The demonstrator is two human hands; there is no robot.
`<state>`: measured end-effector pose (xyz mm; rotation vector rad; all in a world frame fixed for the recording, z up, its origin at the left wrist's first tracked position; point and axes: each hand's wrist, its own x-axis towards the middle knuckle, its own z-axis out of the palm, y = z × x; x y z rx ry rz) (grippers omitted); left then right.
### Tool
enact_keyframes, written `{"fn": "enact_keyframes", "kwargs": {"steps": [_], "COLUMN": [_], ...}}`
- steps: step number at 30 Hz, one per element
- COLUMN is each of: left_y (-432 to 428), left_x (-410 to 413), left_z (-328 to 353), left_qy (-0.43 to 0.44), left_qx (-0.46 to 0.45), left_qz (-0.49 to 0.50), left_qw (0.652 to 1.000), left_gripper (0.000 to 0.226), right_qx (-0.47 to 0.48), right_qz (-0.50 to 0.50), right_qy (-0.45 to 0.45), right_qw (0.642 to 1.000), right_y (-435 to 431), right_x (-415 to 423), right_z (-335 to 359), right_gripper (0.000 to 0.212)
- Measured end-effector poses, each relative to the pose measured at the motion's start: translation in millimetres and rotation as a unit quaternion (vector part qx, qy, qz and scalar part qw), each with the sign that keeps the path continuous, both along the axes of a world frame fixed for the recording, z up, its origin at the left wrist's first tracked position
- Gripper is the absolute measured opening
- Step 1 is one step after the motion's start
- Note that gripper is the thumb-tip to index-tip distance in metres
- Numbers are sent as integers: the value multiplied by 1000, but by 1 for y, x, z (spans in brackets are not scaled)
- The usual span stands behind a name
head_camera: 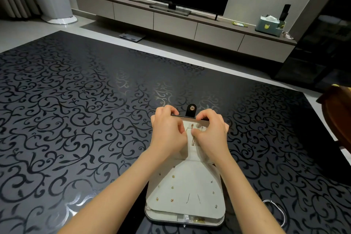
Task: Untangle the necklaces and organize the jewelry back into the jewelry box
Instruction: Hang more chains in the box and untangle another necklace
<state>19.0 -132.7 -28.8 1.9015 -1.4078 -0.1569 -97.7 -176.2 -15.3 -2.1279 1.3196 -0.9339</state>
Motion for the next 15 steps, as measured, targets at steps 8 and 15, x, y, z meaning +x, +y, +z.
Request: {"fn": "enact_keyframes", "kwargs": {"steps": [8,15], "left_y": [5,11], "left_x": [2,8], "left_z": [-1,14], "left_qy": [-19,29], "left_qx": [7,-12], "left_qz": [-30,-71], "left_qw": [999,997], "left_gripper": [11,24], "right_qx": [3,1], "right_qz": [11,54], "right_qy": [2,8], "right_qw": [1000,999], "right_y": [-1,-2], "right_x": [-4,-10], "right_z": [2,13], "right_gripper": [25,33]}}
